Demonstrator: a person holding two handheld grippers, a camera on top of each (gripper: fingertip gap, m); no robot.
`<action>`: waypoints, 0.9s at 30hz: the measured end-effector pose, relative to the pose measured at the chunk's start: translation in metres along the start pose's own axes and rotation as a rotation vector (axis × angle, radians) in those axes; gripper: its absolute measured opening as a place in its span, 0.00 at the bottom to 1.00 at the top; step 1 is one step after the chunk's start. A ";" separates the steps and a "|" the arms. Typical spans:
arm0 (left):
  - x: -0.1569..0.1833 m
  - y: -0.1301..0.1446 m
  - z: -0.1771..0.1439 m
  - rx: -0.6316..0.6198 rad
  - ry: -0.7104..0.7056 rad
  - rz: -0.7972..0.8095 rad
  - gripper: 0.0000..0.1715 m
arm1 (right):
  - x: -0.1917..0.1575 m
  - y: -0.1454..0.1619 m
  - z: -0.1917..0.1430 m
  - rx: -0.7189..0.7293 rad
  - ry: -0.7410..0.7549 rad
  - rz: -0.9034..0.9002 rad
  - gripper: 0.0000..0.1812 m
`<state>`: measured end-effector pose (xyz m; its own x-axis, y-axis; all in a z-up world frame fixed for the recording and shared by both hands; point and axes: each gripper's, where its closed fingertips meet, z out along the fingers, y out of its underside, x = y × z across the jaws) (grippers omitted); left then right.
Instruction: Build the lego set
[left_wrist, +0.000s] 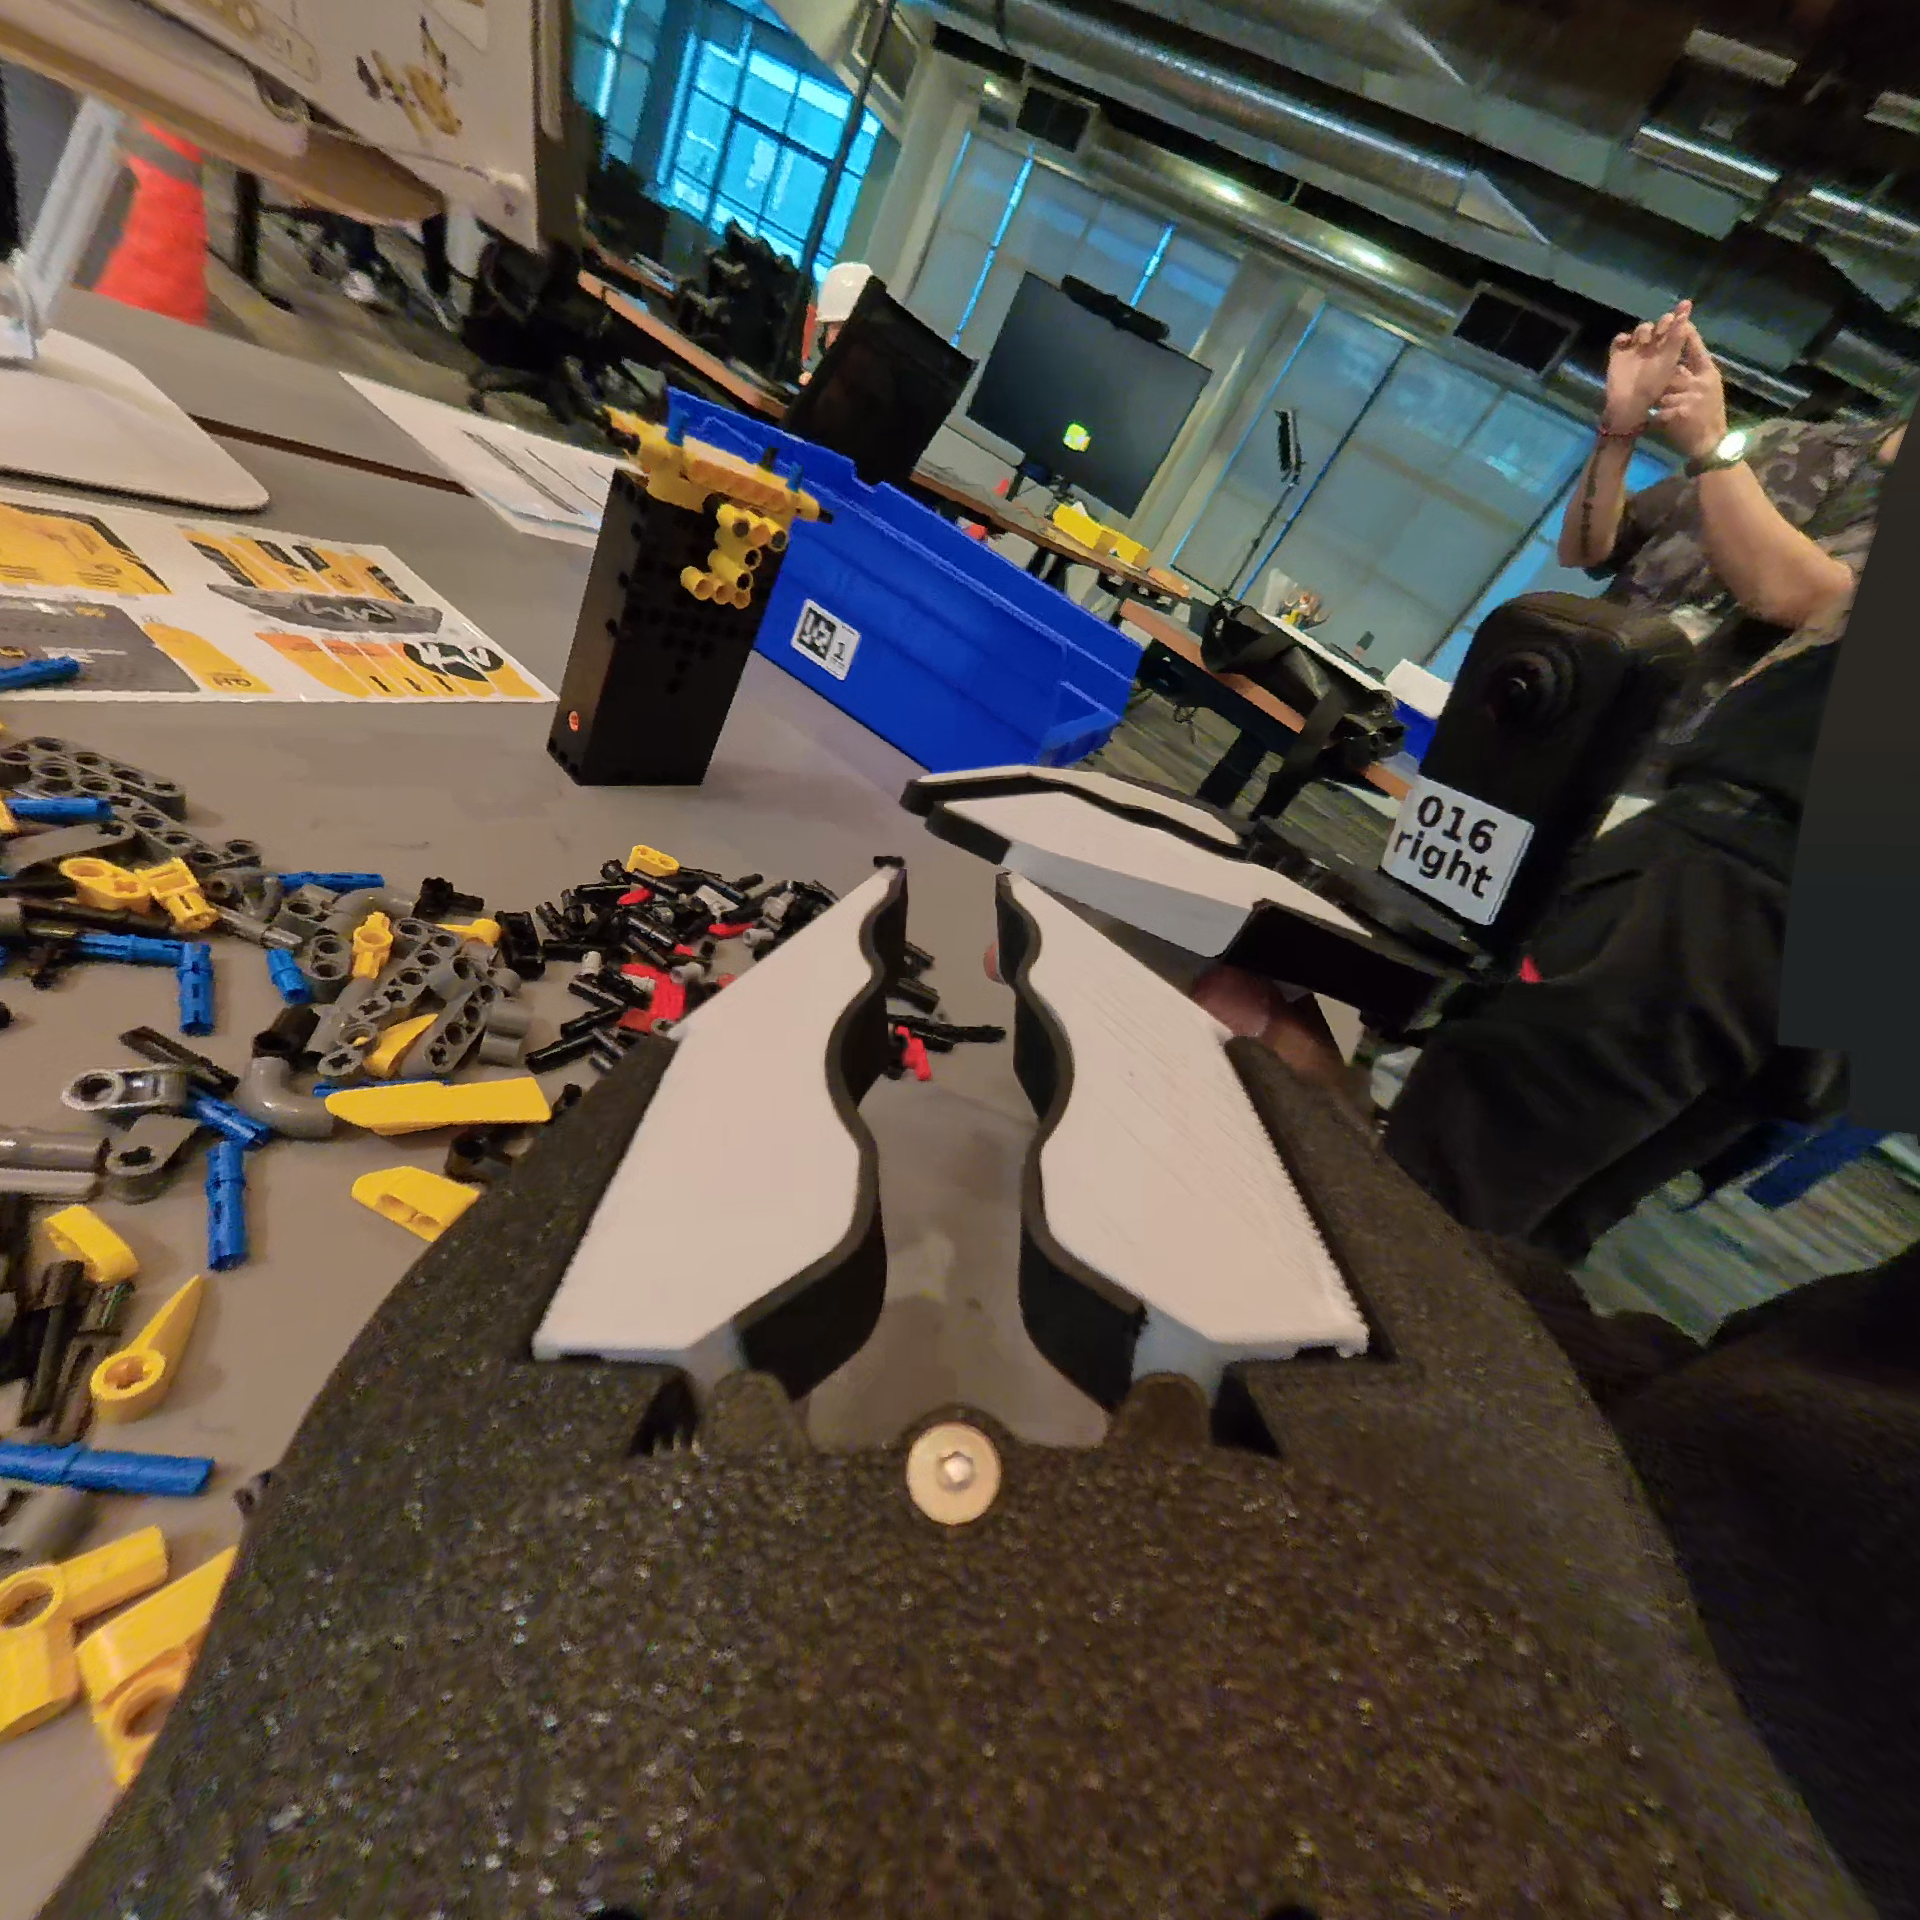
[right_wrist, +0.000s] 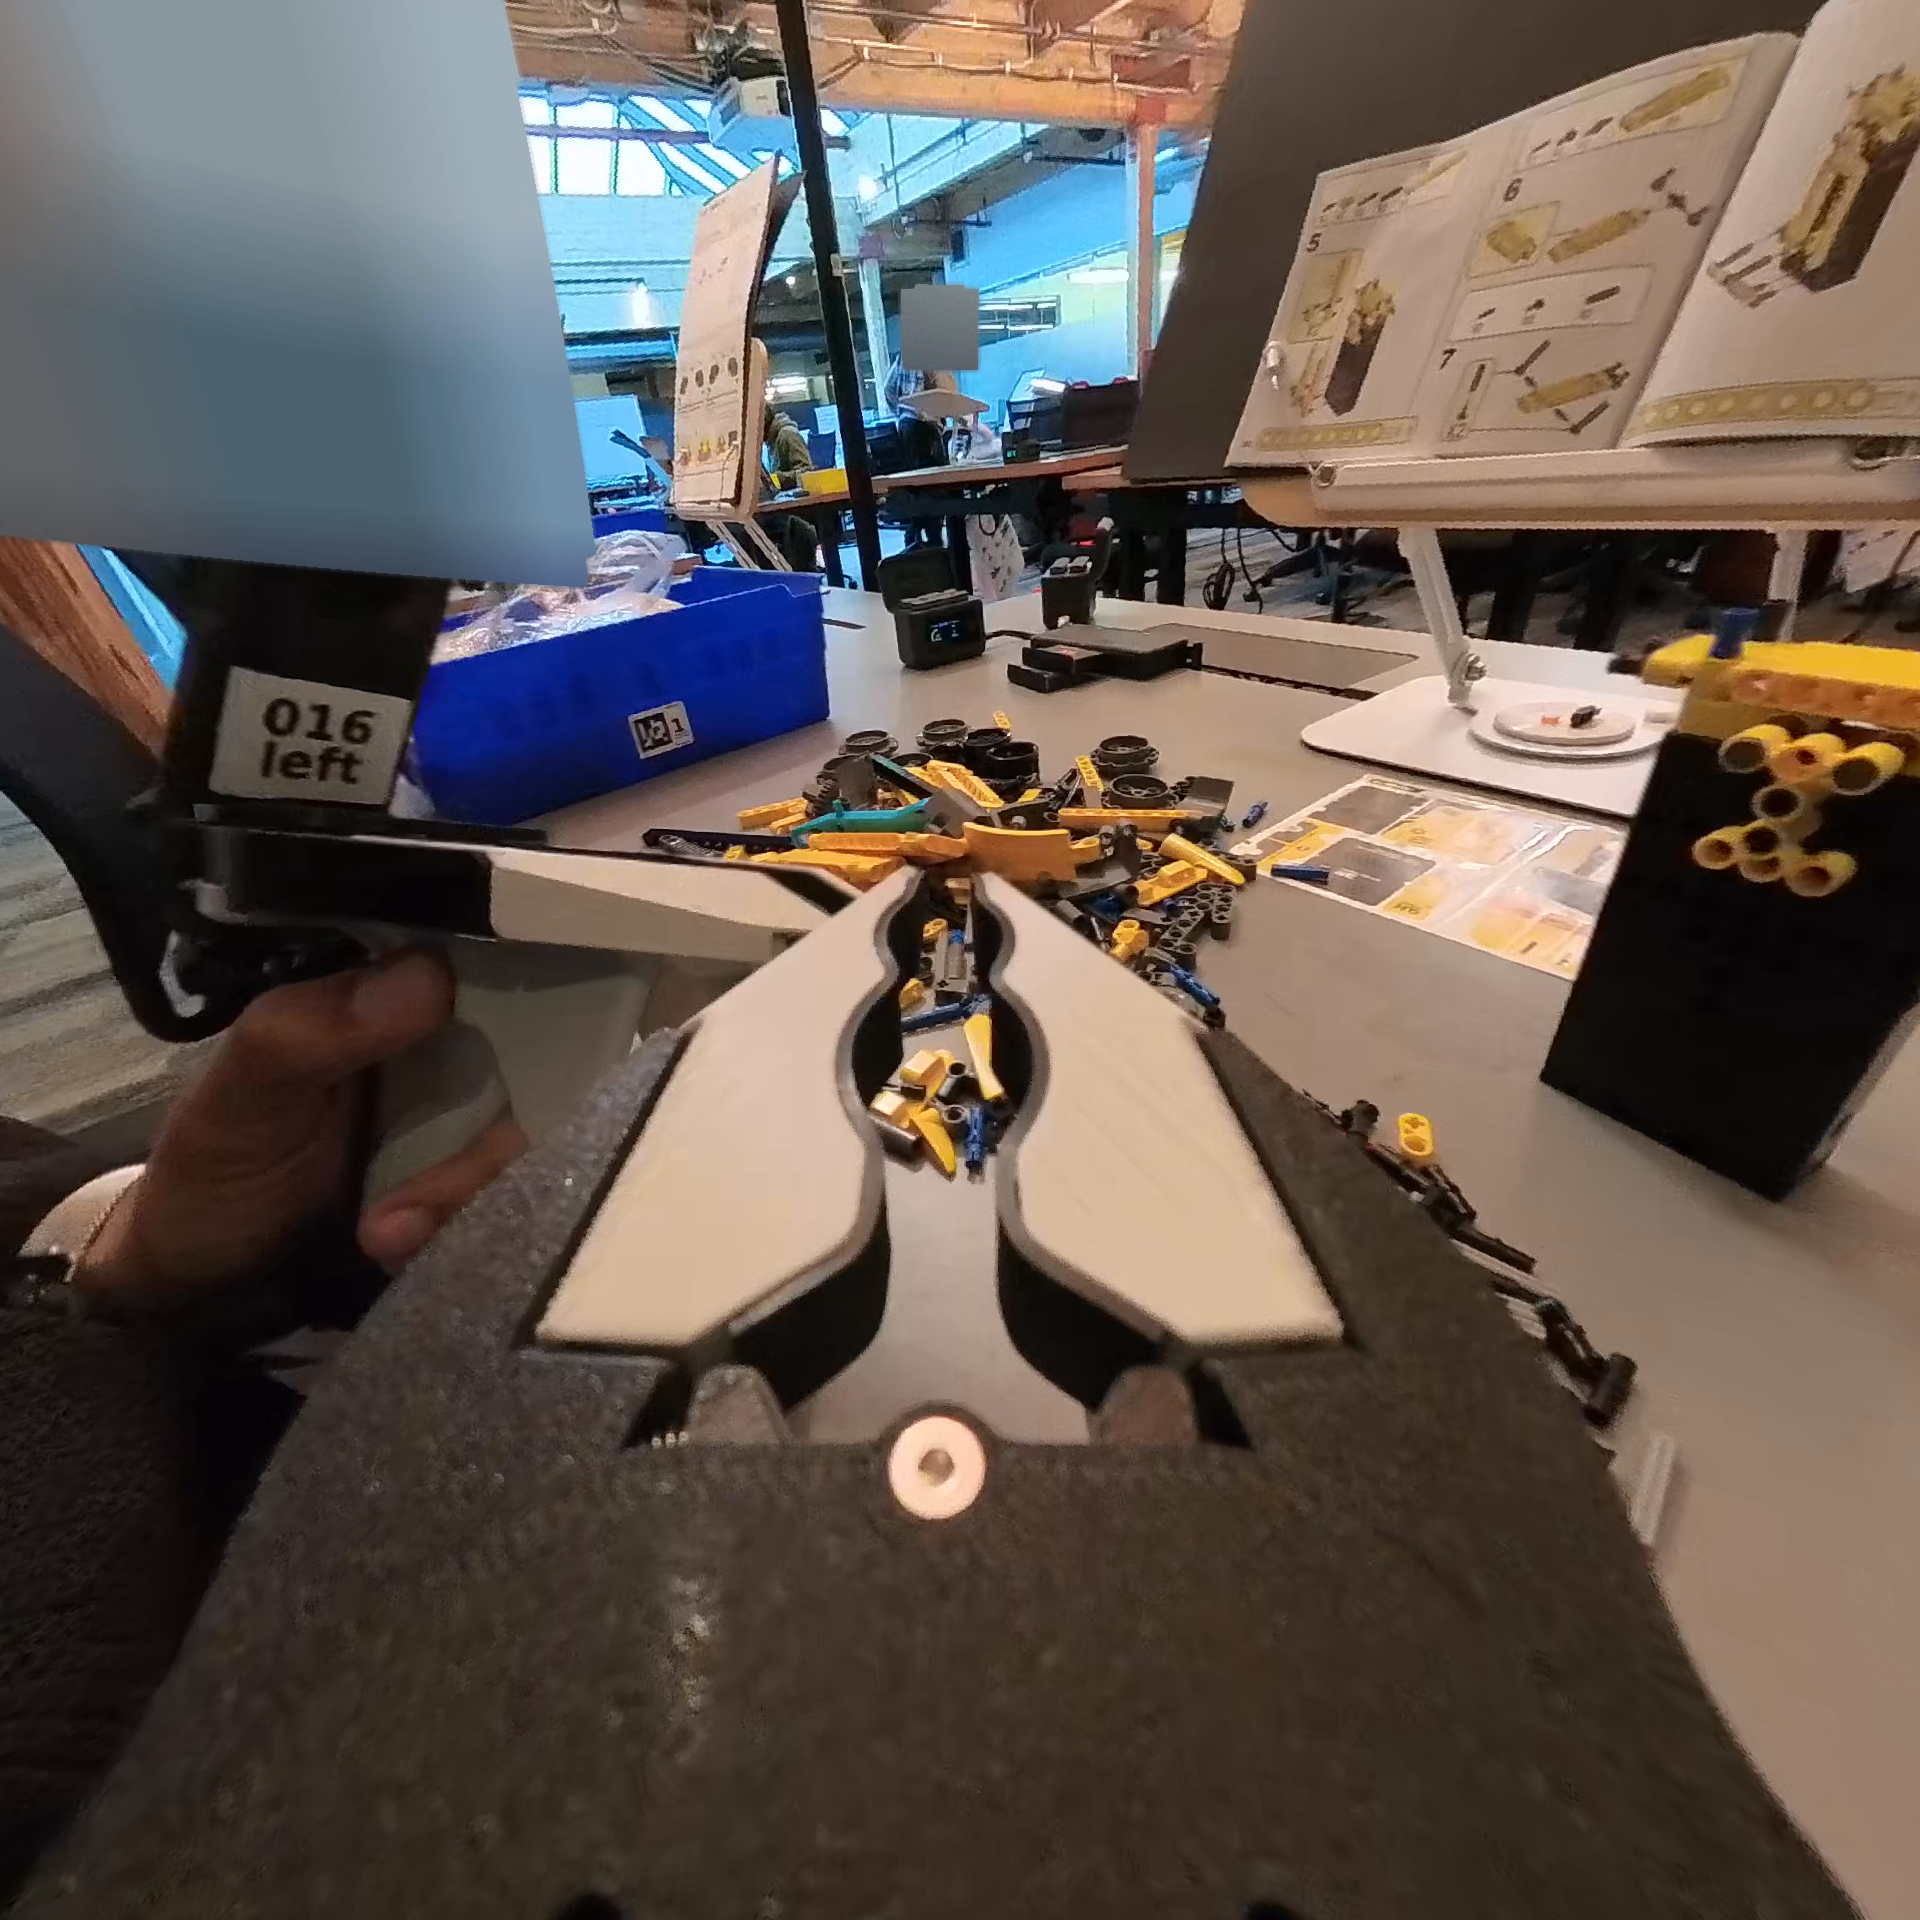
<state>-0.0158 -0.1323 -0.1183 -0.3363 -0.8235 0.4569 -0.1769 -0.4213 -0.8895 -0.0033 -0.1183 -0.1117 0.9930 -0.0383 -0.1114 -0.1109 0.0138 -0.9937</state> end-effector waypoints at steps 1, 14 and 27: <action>0.001 -0.002 -0.002 0.018 -0.016 0.029 0.10 | -0.002 -0.001 0.000 0.011 -0.010 0.003 0.05; -0.170 -0.100 -0.151 -0.036 -0.817 0.322 0.11 | -0.002 -0.004 0.000 0.040 0.006 0.005 0.05; -0.271 -0.041 -0.217 -0.393 -0.978 0.100 0.13 | -0.004 0.002 0.008 0.002 -0.012 0.025 0.05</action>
<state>-0.1182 0.1902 -0.2049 0.4947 -0.8687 0.0244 -0.5349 -0.3265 -0.7793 -0.0072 -0.1103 -0.1135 0.9903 -0.0256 -0.1362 -0.1358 0.0169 -0.9906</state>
